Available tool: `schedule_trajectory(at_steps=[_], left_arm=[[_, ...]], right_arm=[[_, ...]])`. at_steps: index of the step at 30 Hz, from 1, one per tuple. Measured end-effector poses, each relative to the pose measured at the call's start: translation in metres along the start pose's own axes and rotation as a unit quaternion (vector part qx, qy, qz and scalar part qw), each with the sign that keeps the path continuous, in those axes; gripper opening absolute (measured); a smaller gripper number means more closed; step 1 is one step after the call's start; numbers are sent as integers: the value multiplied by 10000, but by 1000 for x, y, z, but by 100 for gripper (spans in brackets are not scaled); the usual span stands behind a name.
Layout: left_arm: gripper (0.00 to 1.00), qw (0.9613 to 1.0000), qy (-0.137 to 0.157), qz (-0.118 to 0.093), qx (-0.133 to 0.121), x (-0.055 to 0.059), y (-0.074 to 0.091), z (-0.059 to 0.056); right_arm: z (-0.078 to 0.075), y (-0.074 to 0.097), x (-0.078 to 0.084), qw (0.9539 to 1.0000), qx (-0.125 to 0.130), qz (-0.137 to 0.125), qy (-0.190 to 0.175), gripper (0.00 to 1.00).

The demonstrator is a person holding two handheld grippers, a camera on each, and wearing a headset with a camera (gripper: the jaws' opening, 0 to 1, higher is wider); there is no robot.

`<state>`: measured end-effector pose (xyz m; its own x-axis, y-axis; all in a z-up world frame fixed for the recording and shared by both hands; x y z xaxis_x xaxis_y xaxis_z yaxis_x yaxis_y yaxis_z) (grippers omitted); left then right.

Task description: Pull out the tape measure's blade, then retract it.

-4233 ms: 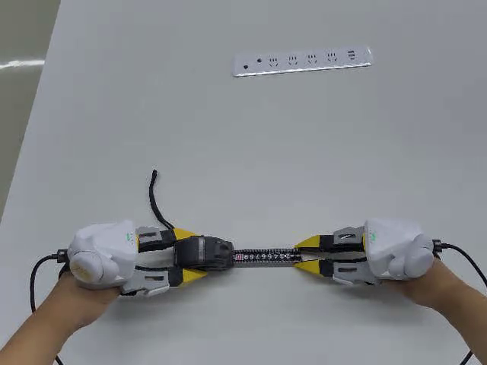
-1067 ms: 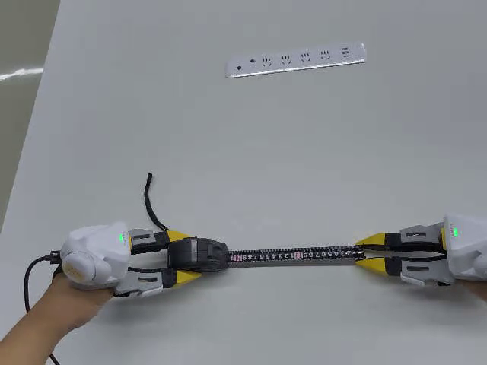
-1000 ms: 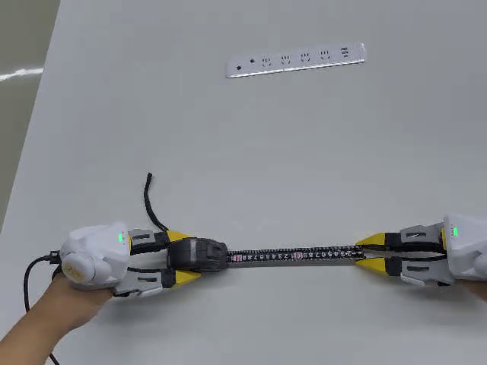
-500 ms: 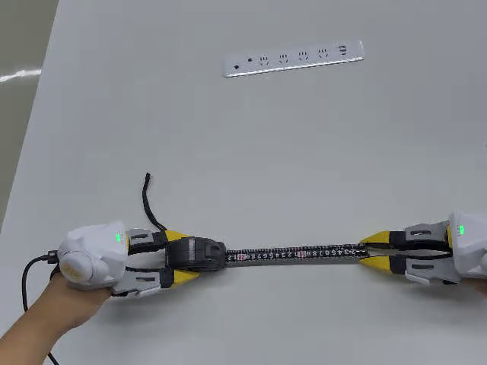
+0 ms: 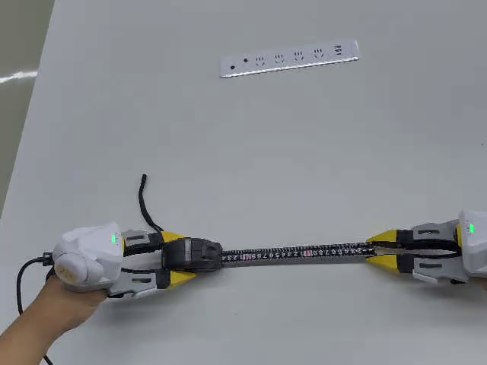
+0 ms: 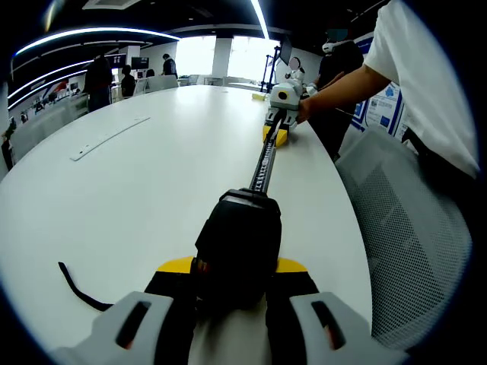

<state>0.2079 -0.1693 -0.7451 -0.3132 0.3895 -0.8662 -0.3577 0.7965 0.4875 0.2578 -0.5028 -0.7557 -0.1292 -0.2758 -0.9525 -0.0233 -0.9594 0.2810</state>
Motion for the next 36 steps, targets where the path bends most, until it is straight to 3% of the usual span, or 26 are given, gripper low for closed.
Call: schedule_trajectory(at_steps=[36], left_arm=[[31,10000,34,1,1,-1,0,0]], right_arm=[[1,1,5,9999,141,46,71,11]])
Point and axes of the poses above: the centre of the closed fingertips' face, and the gripper's own axes: y roughly backward along the fingers, z roughly to its left, x roughly out of its underside, the point moved 4 cm from there along y, roughly backward along the fingers, and after that the axes turned 9 degrees about -z, right-handed, at the moved point
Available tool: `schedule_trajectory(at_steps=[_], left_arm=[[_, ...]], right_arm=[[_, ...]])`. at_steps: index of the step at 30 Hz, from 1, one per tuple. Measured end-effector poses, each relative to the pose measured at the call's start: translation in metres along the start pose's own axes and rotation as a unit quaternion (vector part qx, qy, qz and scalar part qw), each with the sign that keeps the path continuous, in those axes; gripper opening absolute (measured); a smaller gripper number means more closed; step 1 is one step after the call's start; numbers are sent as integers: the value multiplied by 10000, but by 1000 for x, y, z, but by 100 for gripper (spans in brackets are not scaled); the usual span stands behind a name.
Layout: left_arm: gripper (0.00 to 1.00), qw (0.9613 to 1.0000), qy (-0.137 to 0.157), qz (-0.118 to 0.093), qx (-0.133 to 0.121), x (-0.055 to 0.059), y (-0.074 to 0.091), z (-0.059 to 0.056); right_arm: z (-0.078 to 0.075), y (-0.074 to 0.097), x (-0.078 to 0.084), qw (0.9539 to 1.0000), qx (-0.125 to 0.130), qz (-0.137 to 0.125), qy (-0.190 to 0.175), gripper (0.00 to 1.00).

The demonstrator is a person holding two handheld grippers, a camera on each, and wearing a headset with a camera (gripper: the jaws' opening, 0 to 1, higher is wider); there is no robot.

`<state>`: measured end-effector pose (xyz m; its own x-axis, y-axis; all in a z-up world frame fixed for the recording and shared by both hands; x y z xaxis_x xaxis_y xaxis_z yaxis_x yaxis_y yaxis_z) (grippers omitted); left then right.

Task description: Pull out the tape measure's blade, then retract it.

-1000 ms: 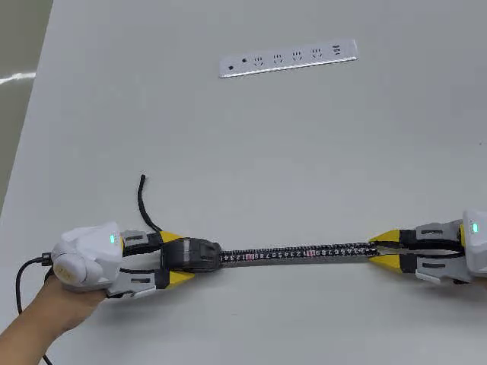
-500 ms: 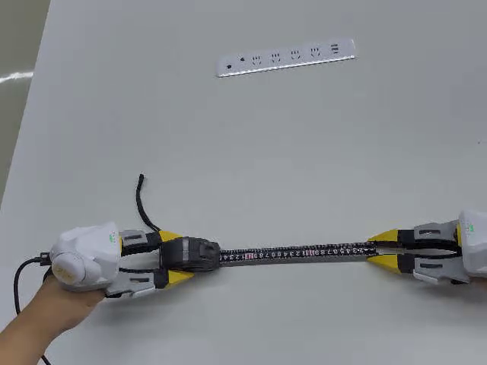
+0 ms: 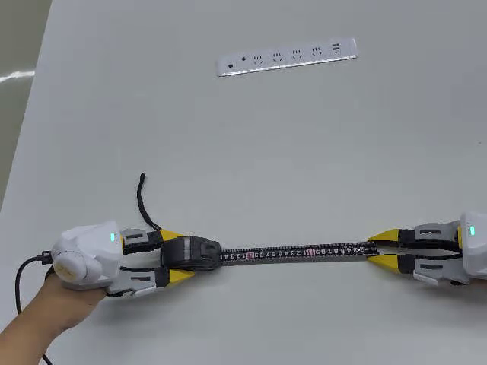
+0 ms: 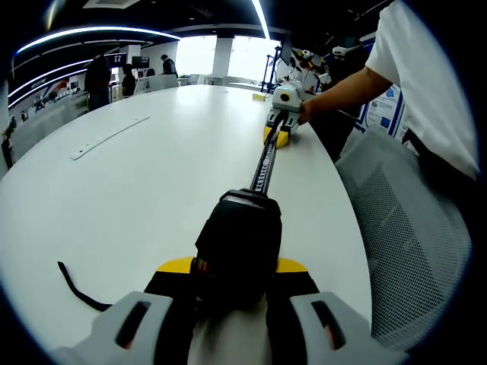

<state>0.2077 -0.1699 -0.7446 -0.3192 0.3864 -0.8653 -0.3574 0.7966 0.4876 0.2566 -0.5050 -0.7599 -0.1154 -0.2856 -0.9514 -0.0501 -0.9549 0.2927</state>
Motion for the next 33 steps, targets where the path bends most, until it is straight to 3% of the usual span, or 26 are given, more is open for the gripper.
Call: schedule_trajectory(at_steps=[33], left_arm=[[33,9998,-88,182,-34,-1,-1,0]], right_arm=[[1,-1,-2,9998,148,-1,-126,16]])
Point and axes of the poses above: the centre of the closed fingertips' face, and the gripper's own axes: y roughly backward along the fingers, z roughly to its left, x roughly out of its underside, the point moved 4 cm from there along y, roughly backward along the fingers, and after that the axes turned 9 degrees about -z, right-handed, at the moved point
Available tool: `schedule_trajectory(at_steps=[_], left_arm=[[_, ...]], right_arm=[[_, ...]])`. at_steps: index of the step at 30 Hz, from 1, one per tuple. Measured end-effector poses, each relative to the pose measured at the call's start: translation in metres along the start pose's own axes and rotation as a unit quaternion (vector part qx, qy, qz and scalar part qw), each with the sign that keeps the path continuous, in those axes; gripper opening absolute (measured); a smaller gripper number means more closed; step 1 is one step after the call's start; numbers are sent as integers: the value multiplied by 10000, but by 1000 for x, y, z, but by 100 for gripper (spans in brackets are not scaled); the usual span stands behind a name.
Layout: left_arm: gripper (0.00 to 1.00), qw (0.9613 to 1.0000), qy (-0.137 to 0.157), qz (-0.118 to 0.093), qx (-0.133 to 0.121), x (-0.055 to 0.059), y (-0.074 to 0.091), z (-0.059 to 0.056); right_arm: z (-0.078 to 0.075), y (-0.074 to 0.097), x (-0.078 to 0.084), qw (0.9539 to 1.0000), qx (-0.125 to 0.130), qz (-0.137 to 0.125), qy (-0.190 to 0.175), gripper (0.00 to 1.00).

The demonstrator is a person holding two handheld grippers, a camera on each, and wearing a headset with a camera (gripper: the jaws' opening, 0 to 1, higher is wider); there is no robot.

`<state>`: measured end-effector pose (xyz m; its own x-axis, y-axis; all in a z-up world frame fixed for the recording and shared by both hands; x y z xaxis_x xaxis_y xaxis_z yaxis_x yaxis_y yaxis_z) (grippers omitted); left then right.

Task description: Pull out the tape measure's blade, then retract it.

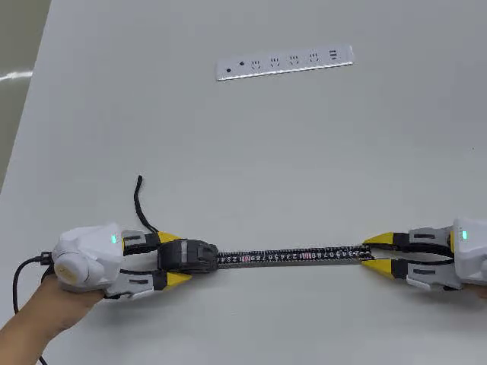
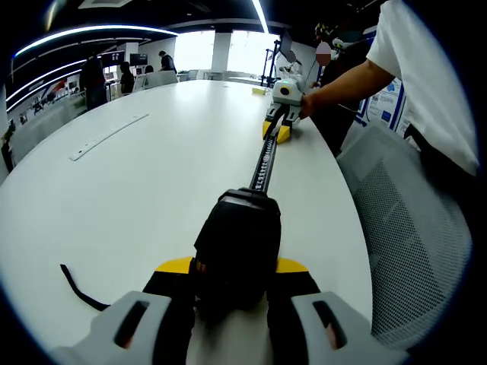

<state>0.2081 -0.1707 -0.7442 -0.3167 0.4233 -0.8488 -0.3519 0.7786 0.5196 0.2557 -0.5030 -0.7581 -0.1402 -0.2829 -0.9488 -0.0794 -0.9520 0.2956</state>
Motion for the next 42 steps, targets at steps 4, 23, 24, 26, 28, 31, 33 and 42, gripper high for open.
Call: schedule_trajectory(at_steps=[4,23,24,26,28,31,33,42], left_arm=[[34,10000,8,17,-10,0,1,0],[47,9998,136,-24,-168,-3,3,3],[47,9997,155,-19,-174,-3,4,3],[48,9996,173,-36,-198,-4,4,4],[50,9996,176,-30,-229,-3,5,4],[52,9995,204,-35,-250,-3,5,4],[53,9994,230,-60,-256,-4,5,4],[55,9991,258,-121,-300,-8,4,3]], right_arm=[[1,-2,0,10000,-4,-4,31,20],[4,-2,-3,9999,48,-58,-79,28],[3,-2,-3,9999,57,-56,-96,29],[4,-2,-4,9998,70,-92,-135,30],[4,-2,-5,9998,88,-99,-143,31],[3,-1,-5,9998,121,-86,-145,32],[4,-1,-6,9997,140,-102,-160,32],[6,-2,-9,9993,238,-117,-257,38]])
Point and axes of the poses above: the centre of the closed fingertips' face, and the gripper's own axes: y roughly backward along the fingers, z roughly to its left, x roughly out of its underside, the point moved 4 cm from there along y, roughly backward along the fingers, and after that the axes turned 9 degrees about -z, right-handed, at the moved point
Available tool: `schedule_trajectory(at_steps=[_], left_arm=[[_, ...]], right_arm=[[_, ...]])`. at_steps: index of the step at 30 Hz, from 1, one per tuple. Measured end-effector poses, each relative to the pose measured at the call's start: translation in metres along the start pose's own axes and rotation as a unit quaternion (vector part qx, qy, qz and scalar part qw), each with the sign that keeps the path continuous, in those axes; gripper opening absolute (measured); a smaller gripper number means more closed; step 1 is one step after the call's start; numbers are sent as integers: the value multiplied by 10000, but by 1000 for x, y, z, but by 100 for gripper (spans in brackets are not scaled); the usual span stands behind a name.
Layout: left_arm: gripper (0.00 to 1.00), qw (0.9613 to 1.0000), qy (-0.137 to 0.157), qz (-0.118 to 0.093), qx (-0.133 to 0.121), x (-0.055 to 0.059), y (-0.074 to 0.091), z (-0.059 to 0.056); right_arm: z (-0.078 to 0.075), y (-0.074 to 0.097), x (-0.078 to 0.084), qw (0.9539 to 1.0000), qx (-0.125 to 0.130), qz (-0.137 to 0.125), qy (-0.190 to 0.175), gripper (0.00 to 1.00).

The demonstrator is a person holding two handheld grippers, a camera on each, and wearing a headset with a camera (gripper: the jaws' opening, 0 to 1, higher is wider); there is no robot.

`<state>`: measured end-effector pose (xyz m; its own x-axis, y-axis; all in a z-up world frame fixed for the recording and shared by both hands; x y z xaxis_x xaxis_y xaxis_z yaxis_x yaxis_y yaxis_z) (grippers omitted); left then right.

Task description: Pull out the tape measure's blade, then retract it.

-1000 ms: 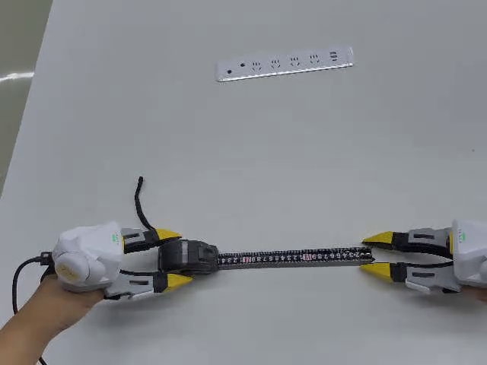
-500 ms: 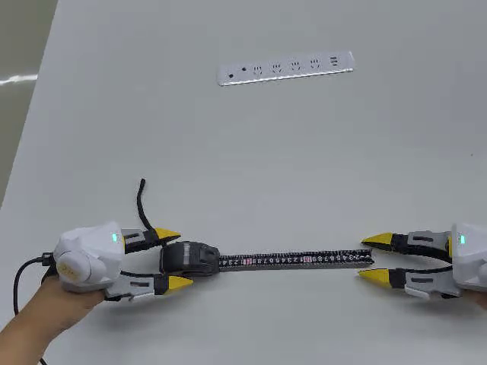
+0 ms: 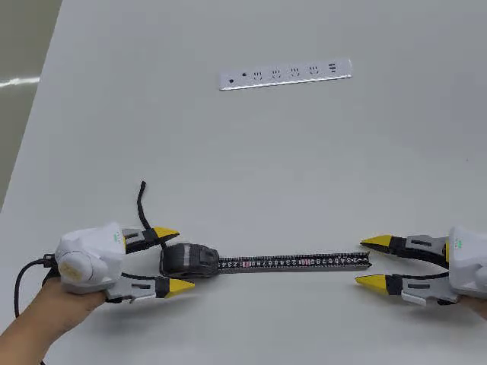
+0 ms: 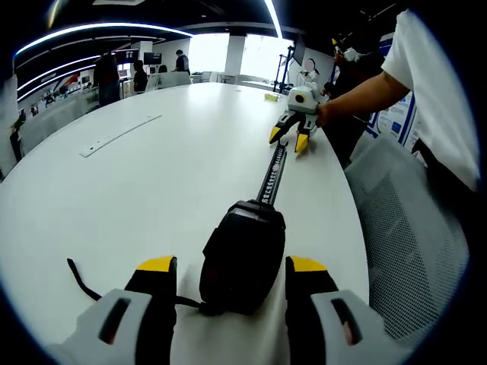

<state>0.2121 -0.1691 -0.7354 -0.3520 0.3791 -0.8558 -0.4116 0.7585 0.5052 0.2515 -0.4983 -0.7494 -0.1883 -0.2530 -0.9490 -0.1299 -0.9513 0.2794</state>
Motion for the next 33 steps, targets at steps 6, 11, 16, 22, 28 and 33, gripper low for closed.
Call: schedule_trajectory(at_steps=[6,11,16,22,28,33], left_arm=[[59,10000,60,-27,-65,0,1,1],[62,9999,96,-48,-126,1,3,2],[63,9997,137,-104,-177,-1,4,1],[66,9996,157,-104,-198,1,7,0],[70,9991,228,-214,-271,-1,9,-1],[72,9987,271,-267,-334,-2,10,-2]], right_arm=[[2,1,-4,9999,94,-9,-43,43],[3,2,-7,9998,183,-19,-57,47],[4,3,-6,9997,231,-16,-95,49],[5,4,-5,9995,294,-31,-134,52],[5,7,-3,9991,383,-41,-157,54],[6,8,-2,9988,468,-85,-150,56]])
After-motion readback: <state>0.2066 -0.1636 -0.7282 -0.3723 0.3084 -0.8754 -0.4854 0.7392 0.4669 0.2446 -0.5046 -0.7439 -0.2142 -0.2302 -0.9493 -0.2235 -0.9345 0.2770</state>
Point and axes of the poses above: the centre of the closed fingertips' face, and the gripper's own axes: y roughly backward along the fingers, z roughly to its left, x roughly out of its underside, the point moved 4 cm from there along y, roughly backward along the fingers, and after that the axes turned 9 degrees about -z, right-handed, at the moved point
